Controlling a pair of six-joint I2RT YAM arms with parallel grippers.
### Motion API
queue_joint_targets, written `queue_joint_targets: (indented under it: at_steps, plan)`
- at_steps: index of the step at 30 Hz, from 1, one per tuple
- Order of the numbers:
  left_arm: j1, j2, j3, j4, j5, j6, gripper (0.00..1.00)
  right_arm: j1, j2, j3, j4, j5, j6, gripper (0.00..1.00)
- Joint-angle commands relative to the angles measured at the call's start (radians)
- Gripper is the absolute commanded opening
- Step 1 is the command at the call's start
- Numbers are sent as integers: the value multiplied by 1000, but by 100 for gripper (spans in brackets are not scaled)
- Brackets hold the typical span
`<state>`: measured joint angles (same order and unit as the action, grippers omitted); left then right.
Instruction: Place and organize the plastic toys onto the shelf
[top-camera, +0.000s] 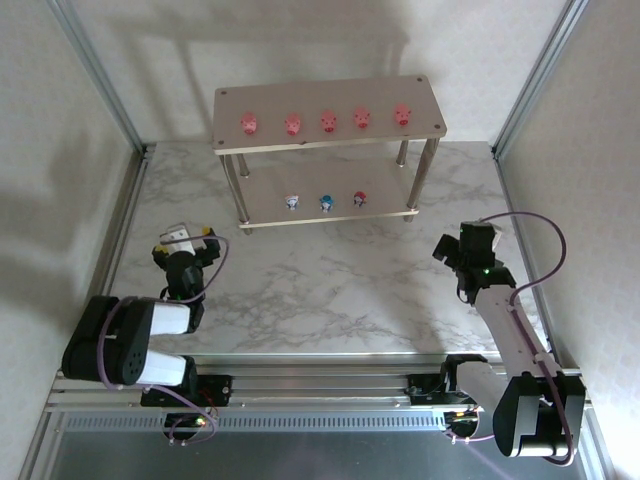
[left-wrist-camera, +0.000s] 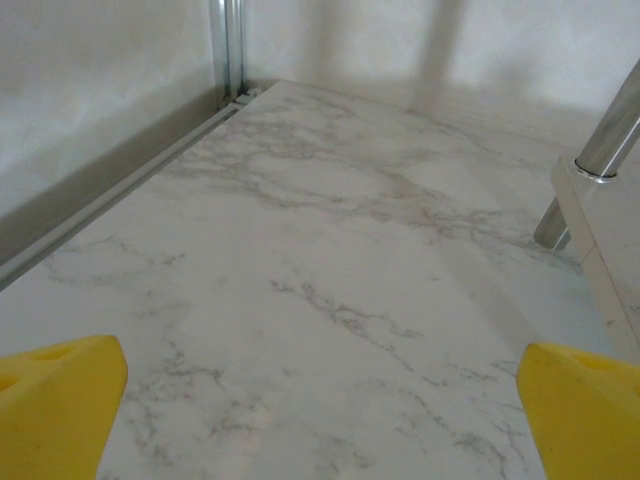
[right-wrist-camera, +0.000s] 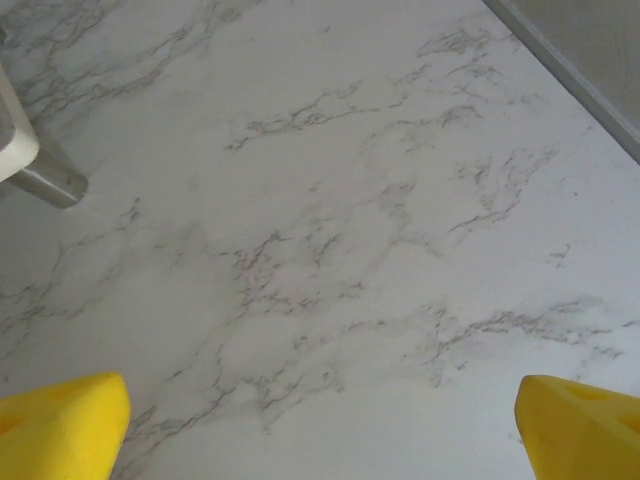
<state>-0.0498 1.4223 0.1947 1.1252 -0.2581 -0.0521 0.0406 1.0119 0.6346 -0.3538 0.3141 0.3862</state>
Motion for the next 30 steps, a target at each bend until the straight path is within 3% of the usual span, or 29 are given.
queue_joint_targets:
  at_steps: [1,5,8,9,11,15,20,26,30]
  plan:
    - [16,69,10,197,61,54,100,-7,4,-58,156,44,-36,99]
    - [38,70,9,179,121,45,100,-8,7,-106,262,52,-57,99]
    - [66,126,-13,284,194,31,100,-7,23,-136,341,62,-65,99]
    - [72,107,2,206,212,31,100,-8,31,-146,367,64,-69,99]
    - [74,116,3,226,223,32,100,-7,49,-171,442,70,-83,99]
    - [76,116,6,217,227,31,100,-8,105,-271,695,73,-125,99]
    - [76,116,6,218,225,31,100,-8,268,-369,1143,43,-179,99]
    - [77,116,6,217,224,29,100,5,446,-352,1340,-48,-274,99]
    - [77,116,8,214,222,27,100,29,490,-337,1330,-84,-310,99]
